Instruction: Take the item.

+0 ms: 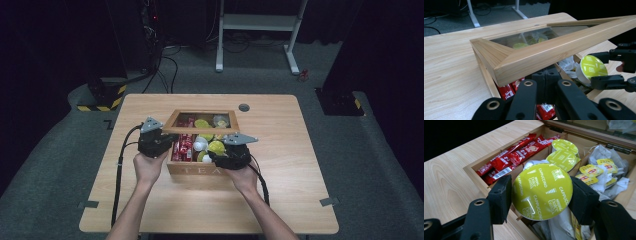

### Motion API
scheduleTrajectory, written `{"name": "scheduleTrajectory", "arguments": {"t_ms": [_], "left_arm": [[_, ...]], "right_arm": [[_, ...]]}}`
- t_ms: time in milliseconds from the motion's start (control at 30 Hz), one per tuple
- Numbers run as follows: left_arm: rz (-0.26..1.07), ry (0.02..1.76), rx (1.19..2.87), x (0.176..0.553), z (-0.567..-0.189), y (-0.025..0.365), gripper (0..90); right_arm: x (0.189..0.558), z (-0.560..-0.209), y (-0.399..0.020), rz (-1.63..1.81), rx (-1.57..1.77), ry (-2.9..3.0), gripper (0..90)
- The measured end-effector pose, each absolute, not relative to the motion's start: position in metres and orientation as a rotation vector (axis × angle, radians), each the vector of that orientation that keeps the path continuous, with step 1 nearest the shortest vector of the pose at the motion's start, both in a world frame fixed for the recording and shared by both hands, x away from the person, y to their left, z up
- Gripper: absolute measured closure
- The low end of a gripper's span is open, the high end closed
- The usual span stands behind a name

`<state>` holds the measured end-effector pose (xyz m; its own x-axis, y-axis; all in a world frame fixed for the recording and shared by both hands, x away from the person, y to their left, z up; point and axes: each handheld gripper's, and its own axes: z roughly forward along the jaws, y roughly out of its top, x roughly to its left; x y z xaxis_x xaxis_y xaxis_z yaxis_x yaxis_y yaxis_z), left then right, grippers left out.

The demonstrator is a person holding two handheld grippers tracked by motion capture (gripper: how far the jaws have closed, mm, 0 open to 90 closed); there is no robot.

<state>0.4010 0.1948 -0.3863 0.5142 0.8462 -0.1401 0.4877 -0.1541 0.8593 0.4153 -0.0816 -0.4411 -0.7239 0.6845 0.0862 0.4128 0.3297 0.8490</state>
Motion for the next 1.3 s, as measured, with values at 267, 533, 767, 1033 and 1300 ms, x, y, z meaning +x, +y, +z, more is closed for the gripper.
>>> {"name": "scheduleTrajectory", "arguments": {"t_ms": [267, 533, 767, 1033, 1300], "left_arm": [[0.475, 1.114, 1.806, 0.401, -0.386, 0.194, 89.2], [0.475, 1.115, 1.803, 0.401, -0.386, 0.194, 89.2], [0.476, 1.112, 1.804, 0.401, -0.386, 0.194, 89.3], [0.476, 1.111, 1.801, 0.400, -0.386, 0.194, 89.2], [0.474, 1.110, 1.796, 0.400, -0.386, 0.193, 89.2]], "right_arm": [[0.415, -0.438, -0.092, 1.356, 1.002, 2.298, 40.3], [0.415, -0.435, -0.102, 1.363, 1.013, 2.278, 40.3], [0.415, -0.432, -0.113, 1.364, 1.028, 2.255, 40.3], [0.413, -0.429, -0.125, 1.354, 1.039, 2.235, 40.3], [0.413, -0.427, -0.144, 1.349, 1.072, 2.201, 40.3]]}}
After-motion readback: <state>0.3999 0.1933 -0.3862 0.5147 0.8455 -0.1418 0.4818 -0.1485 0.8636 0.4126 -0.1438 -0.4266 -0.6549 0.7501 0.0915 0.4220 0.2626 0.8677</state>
